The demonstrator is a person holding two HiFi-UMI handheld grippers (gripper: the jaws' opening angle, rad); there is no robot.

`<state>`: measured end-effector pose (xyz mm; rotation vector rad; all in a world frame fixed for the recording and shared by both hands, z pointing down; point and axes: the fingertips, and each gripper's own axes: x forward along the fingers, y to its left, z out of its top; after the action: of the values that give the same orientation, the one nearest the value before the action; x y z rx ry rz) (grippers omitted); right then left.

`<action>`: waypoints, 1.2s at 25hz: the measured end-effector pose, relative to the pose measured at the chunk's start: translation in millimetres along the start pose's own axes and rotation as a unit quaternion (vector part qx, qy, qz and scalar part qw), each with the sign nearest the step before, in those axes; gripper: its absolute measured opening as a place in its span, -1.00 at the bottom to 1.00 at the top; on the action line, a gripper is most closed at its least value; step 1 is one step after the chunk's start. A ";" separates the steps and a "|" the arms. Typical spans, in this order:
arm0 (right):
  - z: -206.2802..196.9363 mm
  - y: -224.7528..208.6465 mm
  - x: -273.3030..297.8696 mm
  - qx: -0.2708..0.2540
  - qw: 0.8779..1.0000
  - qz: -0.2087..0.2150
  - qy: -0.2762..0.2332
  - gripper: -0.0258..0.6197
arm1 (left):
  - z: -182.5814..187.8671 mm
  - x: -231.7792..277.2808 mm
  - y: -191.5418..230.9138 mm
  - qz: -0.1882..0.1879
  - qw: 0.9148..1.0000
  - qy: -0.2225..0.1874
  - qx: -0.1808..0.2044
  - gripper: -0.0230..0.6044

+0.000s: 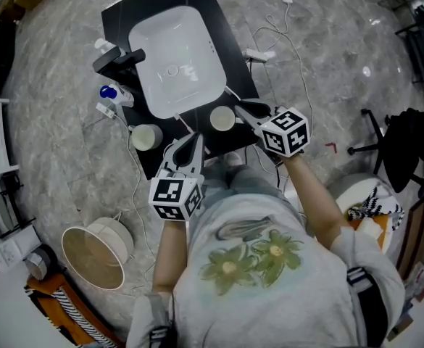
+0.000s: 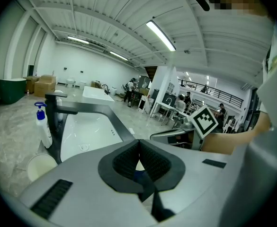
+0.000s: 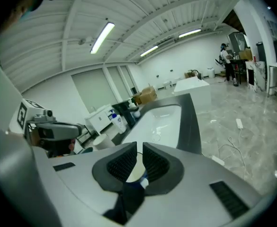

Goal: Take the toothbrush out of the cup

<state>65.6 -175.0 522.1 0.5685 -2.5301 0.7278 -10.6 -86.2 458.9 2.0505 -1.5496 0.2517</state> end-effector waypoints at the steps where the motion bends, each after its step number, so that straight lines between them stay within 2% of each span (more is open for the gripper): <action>1: 5.8 11.1 -6.3 -0.006 1.000 0.010 -0.014 -0.72 | 1.5 -1.8 -1.6 -0.003 1.000 0.001 0.000 -0.87; 7: 25.6 66.9 -31.7 -0.031 0.996 0.050 -0.069 -0.76 | 16.3 -8.7 -11.6 -0.021 1.000 -0.008 0.015 -0.87; 13: 13.9 116.9 -38.4 -0.050 0.994 0.074 -0.067 -0.78 | 22.5 -20.2 -26.8 -0.039 0.999 -0.019 0.029 -0.87; 30: 5.3 151.7 -45.0 -0.079 0.992 0.078 -0.052 -0.79 | 11.5 -46.0 -25.9 -0.024 0.999 -0.026 0.028 -0.87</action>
<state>25.8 -48.5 435.5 0.3658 -2.7234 0.5570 -3.0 -49.4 420.0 2.1509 -1.5383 0.2282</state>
